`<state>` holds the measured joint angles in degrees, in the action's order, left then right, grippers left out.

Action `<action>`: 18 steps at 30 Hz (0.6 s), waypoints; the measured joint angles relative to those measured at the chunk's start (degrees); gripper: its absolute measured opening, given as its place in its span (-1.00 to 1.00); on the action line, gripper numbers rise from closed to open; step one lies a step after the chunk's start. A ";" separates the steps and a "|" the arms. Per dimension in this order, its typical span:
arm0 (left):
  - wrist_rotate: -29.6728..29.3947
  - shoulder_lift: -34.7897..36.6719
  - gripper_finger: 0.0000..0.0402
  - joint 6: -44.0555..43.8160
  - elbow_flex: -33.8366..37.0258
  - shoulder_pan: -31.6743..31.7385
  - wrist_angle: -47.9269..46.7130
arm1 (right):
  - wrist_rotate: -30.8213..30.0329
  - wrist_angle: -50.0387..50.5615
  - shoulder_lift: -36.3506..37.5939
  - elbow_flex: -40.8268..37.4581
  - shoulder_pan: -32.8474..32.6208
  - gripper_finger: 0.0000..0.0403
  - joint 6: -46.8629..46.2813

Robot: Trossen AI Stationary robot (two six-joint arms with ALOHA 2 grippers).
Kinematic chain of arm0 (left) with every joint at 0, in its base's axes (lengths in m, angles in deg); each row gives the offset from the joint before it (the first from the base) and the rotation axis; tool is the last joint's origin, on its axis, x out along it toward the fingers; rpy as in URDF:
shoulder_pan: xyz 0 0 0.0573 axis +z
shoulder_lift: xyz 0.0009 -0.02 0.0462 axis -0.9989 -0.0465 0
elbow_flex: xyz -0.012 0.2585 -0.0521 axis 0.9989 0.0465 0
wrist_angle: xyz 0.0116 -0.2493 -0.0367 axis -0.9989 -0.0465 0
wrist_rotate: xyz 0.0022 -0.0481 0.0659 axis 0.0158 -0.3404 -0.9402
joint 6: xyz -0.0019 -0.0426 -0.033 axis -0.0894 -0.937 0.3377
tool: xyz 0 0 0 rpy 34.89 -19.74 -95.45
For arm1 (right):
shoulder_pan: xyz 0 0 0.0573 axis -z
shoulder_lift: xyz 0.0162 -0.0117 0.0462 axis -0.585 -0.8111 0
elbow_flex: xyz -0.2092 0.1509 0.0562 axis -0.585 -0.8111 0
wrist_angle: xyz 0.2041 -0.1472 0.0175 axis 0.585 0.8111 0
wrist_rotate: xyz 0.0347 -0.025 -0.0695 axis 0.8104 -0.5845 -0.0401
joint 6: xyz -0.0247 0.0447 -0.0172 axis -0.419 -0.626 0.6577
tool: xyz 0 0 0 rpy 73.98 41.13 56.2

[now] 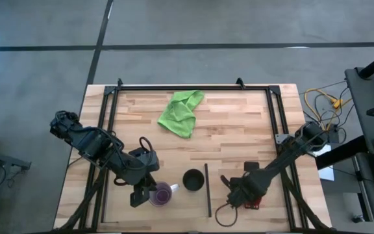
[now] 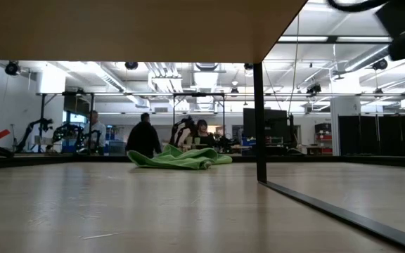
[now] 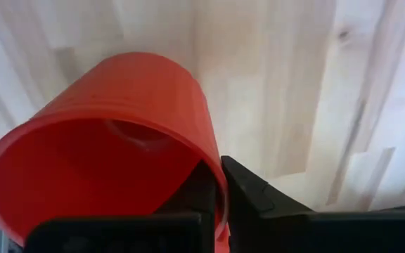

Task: Stack small to large cups/mugs on shelf
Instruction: Put the red mug on the shelf

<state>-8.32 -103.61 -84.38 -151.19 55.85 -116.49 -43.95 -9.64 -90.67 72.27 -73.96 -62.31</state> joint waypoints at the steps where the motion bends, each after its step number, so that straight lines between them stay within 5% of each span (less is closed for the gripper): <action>1: 0.00 0.00 -0.70 0.00 0.00 0.00 0.00 | -0.06 0.20 0.00 0.00 0.84 -0.95 0.68; 18: 0.00 0.26 -0.70 0.00 0.00 0.01 -0.04 | -8.67 7.34 5.39 -0.19 17.23 -0.96 16.44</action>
<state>-8.32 -103.35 -84.38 -151.19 55.86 -116.54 -52.62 -2.30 -85.28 72.08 -56.73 -45.87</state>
